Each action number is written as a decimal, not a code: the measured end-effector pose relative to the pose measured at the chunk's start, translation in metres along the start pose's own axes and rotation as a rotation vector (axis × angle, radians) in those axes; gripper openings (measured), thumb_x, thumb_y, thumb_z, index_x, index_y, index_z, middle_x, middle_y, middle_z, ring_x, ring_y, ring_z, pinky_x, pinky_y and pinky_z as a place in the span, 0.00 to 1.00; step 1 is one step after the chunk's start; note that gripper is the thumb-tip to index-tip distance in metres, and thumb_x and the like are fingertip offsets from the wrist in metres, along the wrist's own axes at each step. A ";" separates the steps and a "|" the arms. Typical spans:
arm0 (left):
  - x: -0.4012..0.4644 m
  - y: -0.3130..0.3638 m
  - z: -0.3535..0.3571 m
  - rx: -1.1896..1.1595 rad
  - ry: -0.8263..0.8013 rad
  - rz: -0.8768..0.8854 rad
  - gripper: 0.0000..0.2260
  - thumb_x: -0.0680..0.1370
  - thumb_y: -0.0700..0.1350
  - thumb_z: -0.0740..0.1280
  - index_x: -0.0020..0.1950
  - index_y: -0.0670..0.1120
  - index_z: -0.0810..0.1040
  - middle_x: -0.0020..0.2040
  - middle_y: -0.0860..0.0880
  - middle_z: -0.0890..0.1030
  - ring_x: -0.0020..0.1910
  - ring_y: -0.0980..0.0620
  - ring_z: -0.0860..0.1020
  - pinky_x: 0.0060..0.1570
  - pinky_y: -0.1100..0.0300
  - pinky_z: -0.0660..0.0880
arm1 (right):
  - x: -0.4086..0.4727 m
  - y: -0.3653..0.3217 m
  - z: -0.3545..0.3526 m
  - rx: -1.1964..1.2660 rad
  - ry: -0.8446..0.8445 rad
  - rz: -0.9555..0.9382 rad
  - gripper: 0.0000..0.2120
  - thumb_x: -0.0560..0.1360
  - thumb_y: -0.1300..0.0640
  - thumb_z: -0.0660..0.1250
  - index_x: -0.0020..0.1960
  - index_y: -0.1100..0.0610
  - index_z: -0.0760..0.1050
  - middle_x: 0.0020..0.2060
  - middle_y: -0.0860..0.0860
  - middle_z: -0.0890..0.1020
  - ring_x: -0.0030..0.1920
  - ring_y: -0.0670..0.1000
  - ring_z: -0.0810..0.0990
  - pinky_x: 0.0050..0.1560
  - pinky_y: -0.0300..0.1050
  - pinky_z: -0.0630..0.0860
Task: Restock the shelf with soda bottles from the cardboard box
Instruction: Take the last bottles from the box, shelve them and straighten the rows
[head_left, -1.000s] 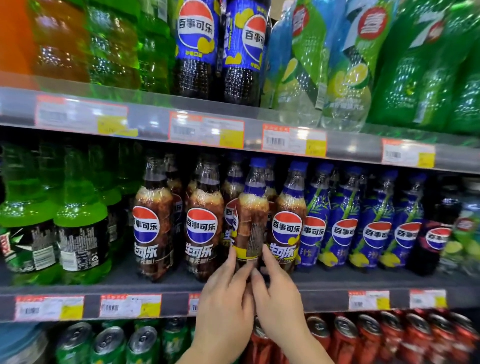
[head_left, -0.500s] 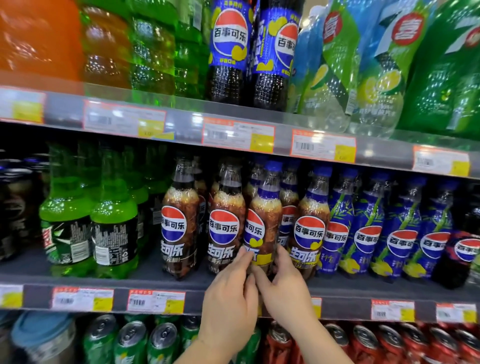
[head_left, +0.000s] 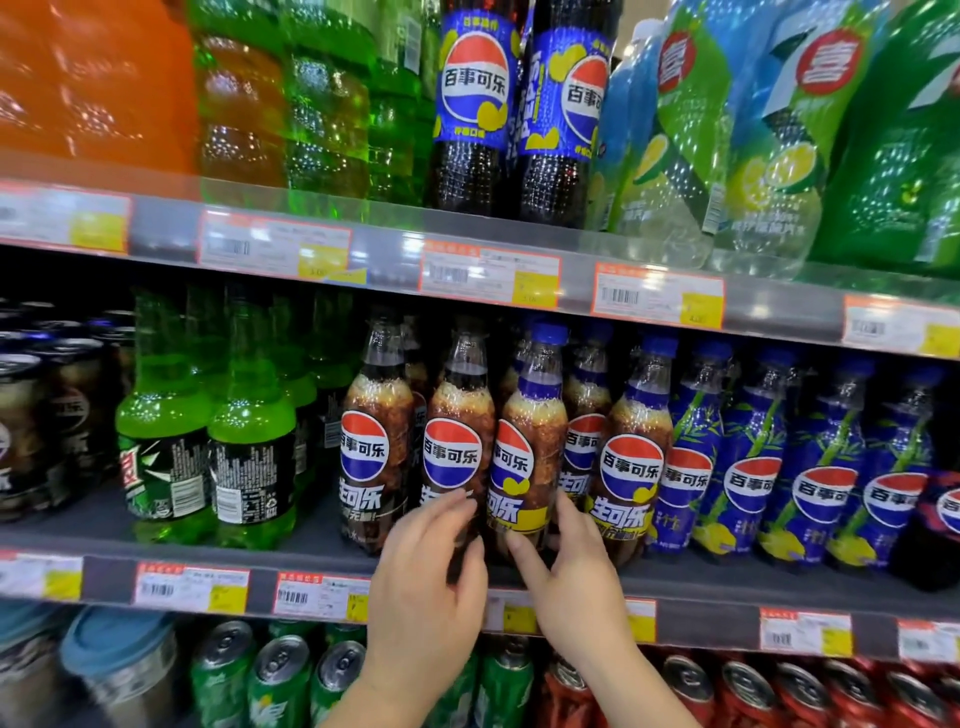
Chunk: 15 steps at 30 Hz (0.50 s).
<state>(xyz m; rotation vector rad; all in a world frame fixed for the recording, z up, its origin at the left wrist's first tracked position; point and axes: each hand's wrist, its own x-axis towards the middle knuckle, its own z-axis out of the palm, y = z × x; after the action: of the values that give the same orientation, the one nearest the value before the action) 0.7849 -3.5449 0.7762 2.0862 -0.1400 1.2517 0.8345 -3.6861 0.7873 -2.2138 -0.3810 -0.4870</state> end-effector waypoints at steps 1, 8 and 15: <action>0.002 -0.004 0.000 0.066 0.007 0.046 0.16 0.74 0.48 0.65 0.61 0.48 0.79 0.63 0.55 0.73 0.64 0.55 0.70 0.66 0.63 0.64 | 0.001 0.001 0.000 0.010 -0.006 0.003 0.29 0.75 0.43 0.66 0.73 0.46 0.62 0.61 0.43 0.72 0.60 0.44 0.73 0.56 0.41 0.73; -0.005 -0.018 0.007 0.386 -0.155 0.154 0.20 0.77 0.52 0.58 0.64 0.46 0.77 0.76 0.41 0.61 0.72 0.41 0.62 0.65 0.44 0.68 | 0.005 0.001 -0.005 0.108 -0.070 0.076 0.35 0.71 0.44 0.71 0.73 0.44 0.59 0.58 0.36 0.73 0.61 0.43 0.75 0.60 0.43 0.74; -0.008 -0.017 0.009 0.381 -0.155 0.123 0.22 0.78 0.53 0.55 0.65 0.45 0.76 0.74 0.41 0.61 0.71 0.41 0.63 0.65 0.46 0.67 | 0.011 -0.007 -0.004 0.025 -0.004 0.109 0.31 0.66 0.40 0.74 0.64 0.45 0.67 0.54 0.44 0.74 0.53 0.45 0.75 0.53 0.47 0.77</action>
<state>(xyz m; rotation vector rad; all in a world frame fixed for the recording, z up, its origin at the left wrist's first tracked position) 0.7941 -3.5395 0.7585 2.5377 -0.1066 1.2647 0.8405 -3.6834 0.7994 -2.1987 -0.2649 -0.4172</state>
